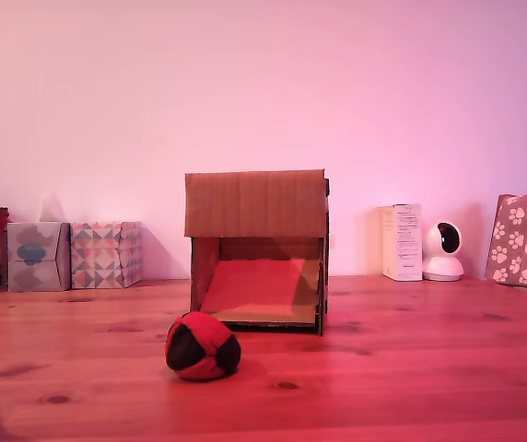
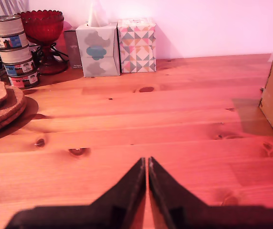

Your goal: Drop the footbag into the cardboard dice tower

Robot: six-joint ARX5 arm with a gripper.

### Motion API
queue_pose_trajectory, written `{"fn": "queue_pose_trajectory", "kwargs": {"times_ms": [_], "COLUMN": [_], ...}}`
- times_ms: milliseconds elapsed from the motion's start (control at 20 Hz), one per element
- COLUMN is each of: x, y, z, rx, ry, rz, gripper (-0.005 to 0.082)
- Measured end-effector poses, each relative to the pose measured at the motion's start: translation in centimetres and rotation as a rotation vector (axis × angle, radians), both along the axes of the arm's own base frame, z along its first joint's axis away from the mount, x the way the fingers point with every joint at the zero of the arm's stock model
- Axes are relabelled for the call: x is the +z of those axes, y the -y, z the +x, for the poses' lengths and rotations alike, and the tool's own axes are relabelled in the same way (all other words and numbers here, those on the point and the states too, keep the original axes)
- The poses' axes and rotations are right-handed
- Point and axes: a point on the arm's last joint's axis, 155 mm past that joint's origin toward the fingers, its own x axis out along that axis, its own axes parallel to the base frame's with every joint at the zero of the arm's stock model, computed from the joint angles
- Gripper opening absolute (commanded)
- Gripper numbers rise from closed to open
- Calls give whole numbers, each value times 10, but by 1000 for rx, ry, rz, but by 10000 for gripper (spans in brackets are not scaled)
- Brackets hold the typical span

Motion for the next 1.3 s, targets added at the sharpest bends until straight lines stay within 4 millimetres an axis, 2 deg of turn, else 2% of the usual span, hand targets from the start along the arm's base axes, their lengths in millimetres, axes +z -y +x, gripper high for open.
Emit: {"fn": "queue_pose_trajectory", "kwargs": {"times_ms": [400,550,650,800,900,1150,1300], "x": [1,3,14,46,55,36,33], "y": [4,14,29,48,60,95,122], "z": [0,0,-3,-10,-12,-18,-24], "rx": [-17,-65,-132,-237,-298,-450,-564], "ry": [2,7,17,58,48,-88,-126], "rz": [-11,-67,-143,-194,-206,-229,-225], "gripper": [-21,-21,-21,-21,-21,-21,-21]}}
